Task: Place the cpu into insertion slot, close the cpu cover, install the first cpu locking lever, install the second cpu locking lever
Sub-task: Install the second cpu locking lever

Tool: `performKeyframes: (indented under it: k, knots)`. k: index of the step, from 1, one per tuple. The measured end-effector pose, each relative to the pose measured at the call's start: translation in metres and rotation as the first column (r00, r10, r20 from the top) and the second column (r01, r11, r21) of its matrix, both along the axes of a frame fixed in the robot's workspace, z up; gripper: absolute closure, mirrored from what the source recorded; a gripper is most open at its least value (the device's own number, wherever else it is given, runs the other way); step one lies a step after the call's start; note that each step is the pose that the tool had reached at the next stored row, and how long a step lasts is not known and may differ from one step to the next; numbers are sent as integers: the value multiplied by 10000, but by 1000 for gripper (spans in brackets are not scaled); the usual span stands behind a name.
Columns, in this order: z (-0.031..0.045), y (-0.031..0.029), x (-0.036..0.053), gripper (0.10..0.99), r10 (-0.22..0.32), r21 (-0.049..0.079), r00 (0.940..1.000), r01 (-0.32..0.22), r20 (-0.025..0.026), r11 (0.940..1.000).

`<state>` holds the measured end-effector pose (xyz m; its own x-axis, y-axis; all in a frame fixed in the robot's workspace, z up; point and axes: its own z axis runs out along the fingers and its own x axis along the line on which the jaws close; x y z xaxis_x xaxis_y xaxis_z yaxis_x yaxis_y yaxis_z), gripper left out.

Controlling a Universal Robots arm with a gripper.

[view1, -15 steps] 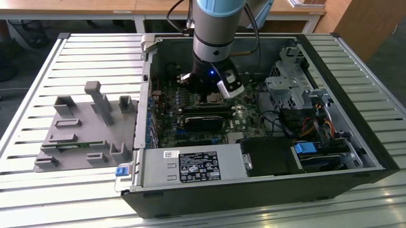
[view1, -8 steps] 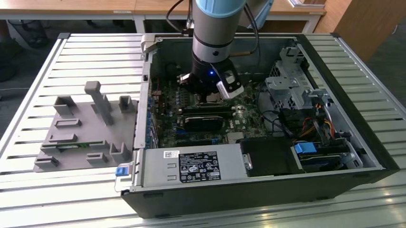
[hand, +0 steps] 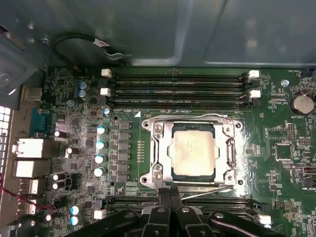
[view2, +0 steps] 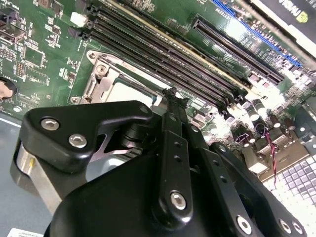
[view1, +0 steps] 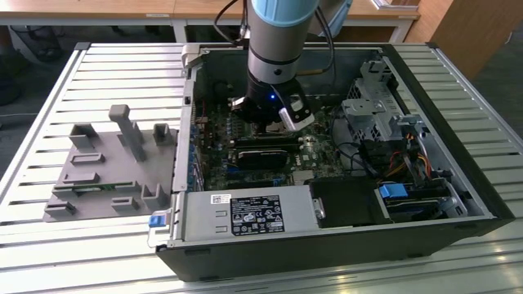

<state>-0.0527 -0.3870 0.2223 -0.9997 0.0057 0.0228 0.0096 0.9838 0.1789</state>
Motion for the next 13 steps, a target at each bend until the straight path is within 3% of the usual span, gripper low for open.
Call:
performKeyframes:
  k: [13]
  knots:
    - [-64,-4,-47,980,-176,169,9998,176,-2,9997]
